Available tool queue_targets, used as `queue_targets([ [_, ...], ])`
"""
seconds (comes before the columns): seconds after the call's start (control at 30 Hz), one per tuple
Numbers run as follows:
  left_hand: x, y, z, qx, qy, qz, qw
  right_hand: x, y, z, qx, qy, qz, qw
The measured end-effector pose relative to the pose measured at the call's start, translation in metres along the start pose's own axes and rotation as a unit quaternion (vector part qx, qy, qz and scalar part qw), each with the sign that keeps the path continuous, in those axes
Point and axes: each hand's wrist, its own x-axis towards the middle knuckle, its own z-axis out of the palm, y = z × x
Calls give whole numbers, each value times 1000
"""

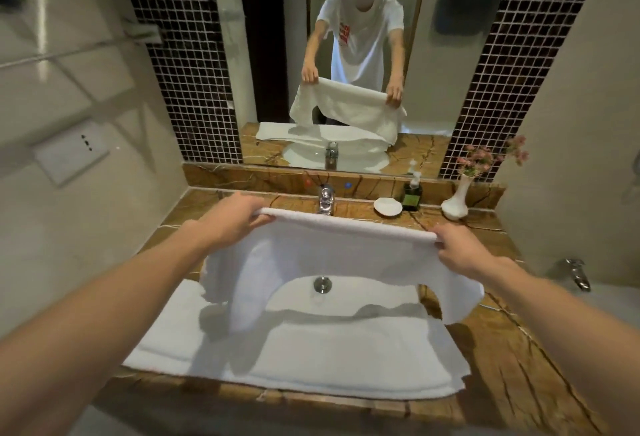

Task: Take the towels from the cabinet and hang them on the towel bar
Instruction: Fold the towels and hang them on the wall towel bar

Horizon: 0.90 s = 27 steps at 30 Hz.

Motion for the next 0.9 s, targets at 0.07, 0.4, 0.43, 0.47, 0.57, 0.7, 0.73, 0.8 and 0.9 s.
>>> queue_targets([
  [0.07,-9,-15,-4,53,-12,16,998,-5,-14,0,-15,9,11,1000],
  [0.4,-29,-75,5,-22,-117,-12,993,-15,-48,-5,-76,42,14,996],
  [0.43,-31,-78,9,-15,-100,-6,995,-13,-49,-5,-78,37,11,996],
  [0.47,-33,-80,14,-14,-80,0,997,-11,-51,-5,-82,32,8,996],
  [0.57,-37,-85,23,10,-55,5,998,-7,-57,-1,-92,21,-11,995],
  [0.7,-36,-96,28,82,-60,2,995,-4,-65,6,-110,23,-33,993],
  [0.73,-37,-98,28,82,-65,-6,994,-3,-65,8,-111,24,-38,993],
  [0.8,-39,-101,29,101,-75,-16,992,-2,-66,12,-103,35,-50,993],
  [0.9,-40,-107,34,131,-95,-50,986,-2,-69,17,-88,51,-59,993],
])
